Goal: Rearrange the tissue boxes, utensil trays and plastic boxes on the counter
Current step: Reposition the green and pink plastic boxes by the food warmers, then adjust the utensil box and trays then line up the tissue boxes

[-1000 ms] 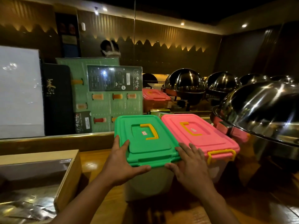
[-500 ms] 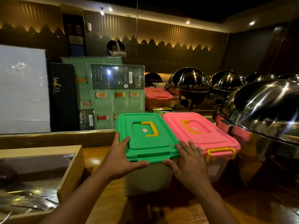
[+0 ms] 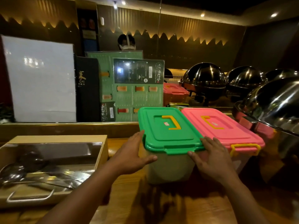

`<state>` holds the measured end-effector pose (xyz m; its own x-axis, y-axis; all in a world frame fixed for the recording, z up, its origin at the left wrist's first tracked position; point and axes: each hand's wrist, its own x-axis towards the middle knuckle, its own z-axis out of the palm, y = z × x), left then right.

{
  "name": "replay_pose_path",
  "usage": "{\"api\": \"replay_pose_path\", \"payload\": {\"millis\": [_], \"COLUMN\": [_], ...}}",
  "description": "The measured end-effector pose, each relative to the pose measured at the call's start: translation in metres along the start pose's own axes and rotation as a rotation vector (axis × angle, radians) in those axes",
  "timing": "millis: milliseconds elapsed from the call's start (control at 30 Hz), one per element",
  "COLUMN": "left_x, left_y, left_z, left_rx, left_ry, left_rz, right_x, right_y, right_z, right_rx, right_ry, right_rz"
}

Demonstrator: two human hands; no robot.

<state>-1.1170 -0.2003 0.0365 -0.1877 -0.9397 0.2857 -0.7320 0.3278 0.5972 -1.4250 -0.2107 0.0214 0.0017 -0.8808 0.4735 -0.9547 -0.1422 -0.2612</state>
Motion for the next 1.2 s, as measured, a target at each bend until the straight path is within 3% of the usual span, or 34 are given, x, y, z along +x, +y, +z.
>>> {"api": "replay_pose_path", "payload": {"millis": [100,200,267,400,567,667,800,1200], "left_x": [-0.022,-0.047,-0.067,-0.113,-0.167,-0.187,-0.193,-0.161], "left_y": [-0.028,-0.073,-0.106,-0.185,-0.285,-0.304,-0.302,-0.291], "left_z": [-0.038,-0.081,-0.111,-0.178,-0.247,-0.256,-0.250,-0.226], "left_rx": [0.004,-0.001,0.014,0.036,0.144,0.056,-0.095,0.069], "left_ry": [-0.014,-0.007,-0.004,0.066,0.169,0.171,0.137,0.042], "left_rz": [-0.053,-0.094,-0.109,-0.234,-0.418,-0.440,-0.319,-0.255], "right_x": [-0.010,-0.028,-0.044,-0.075,-0.108,-0.122,-0.121,-0.098], "right_y": [-0.034,-0.096,-0.148,-0.239,-0.300,-0.317,-0.323,-0.295], "right_z": [-0.003,0.006,0.021,0.068,0.126,0.138,0.136,0.133], "right_rx": [0.120,0.233,0.325,0.453,0.512,0.551,0.497,0.337], "right_ry": [0.107,0.288,0.318,0.083,-0.174,-0.181,-0.101,-0.048], "right_rz": [0.057,-0.074,-0.134,-0.091,0.058,0.105,0.112,0.159]}}
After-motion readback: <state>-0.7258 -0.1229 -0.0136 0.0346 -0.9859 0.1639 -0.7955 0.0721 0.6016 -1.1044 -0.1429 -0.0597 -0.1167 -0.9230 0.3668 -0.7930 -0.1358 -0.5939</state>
